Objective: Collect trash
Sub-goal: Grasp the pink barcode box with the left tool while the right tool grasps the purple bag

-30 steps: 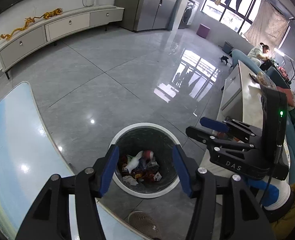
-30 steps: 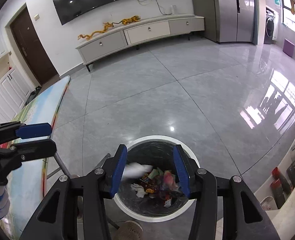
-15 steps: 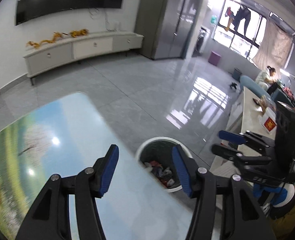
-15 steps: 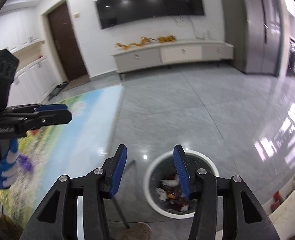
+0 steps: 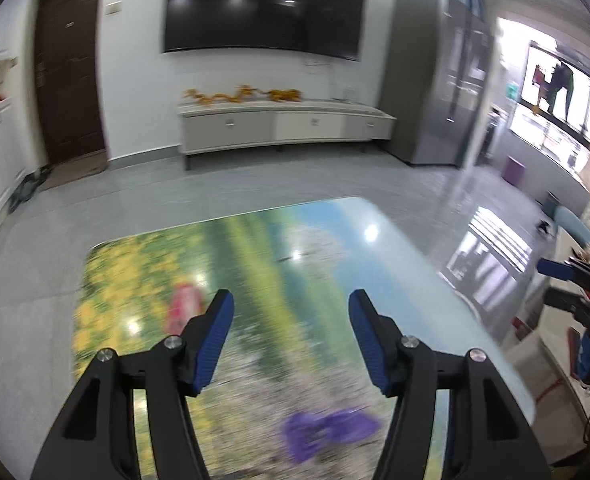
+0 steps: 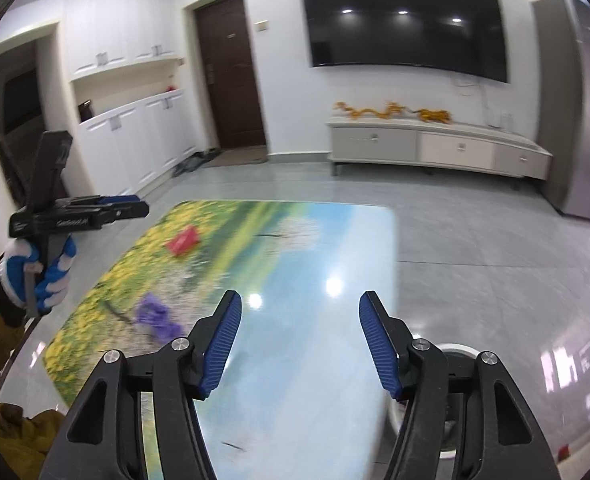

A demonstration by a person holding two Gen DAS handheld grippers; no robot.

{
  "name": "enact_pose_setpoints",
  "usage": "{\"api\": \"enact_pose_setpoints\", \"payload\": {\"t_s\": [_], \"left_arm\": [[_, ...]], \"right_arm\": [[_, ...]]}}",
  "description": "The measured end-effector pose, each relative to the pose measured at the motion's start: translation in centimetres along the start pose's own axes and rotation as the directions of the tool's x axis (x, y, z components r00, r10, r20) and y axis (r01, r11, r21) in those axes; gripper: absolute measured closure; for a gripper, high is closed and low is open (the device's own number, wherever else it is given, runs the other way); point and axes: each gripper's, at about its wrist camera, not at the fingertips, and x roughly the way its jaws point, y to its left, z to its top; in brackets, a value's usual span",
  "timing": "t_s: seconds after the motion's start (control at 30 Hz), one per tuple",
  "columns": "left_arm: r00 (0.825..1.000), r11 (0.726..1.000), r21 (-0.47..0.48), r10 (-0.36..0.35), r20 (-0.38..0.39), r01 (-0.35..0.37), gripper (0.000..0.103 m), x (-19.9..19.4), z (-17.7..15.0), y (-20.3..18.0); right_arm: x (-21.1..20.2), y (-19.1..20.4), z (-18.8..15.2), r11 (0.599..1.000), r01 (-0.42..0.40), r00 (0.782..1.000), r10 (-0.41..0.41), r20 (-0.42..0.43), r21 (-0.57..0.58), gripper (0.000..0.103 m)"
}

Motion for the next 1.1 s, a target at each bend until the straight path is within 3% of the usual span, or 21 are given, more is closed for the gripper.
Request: {"api": "enact_pose_setpoints", "payload": {"t_s": [0.17, 0.3, 0.63, 0.87, 0.97, 1.03, 1.1], "left_arm": [[0.998, 0.997, -0.056, 0.06, -0.016, -0.06, 0.037, -0.1, -2.4, 5.8], [0.996, 0.993, -0.091, 0.071, -0.051, -0.076, 0.037, 1.8, -4.1, 8.5], [0.991, 0.99, -0.116, 0.06, -0.123, -0.075, 0.037, 9.7, -3.9, 11.0], [0.983, 0.994, -0.066, 0.079, -0.168, -0.091, 0.037, 14.8, -2.9, 10.5], [0.979, 0.992, -0.079, 0.083, -0.184, -0.099, 0.038, 16.0, -2.9, 10.8], [0.978, 0.991, -0.087, 0.087, -0.19, -0.105, 0.047, 16.5, -3.0, 11.0], [0.976, 0.99, -0.099, 0.076, -0.206, -0.098, 0.054, 16.9, -3.2, 11.1]], "right_arm": [[4.5, 5.6, 0.2, 0.991, -0.109, 0.991, 0.103, -0.086, -0.076, 0.035], [8.4, 9.3, -0.3, 0.973, -0.197, 0.971, 0.177, -0.162, -0.118, 0.035], [16.8, 15.0, -1.6, 0.921, -0.356, 0.903, 0.297, -0.31, -0.157, 0.029], [20.5, 16.7, -2.5, 0.897, -0.416, 0.866, 0.339, -0.369, -0.153, 0.029], [21.3, 16.7, -2.8, 0.898, -0.419, 0.859, 0.345, -0.377, -0.134, 0.032], [21.4, 16.4, -3.2, 0.9, -0.419, 0.856, 0.347, -0.384, -0.121, 0.047], [21.4, 16.1, -3.5, 0.902, -0.418, 0.855, 0.35, -0.383, -0.109, 0.052]]}}
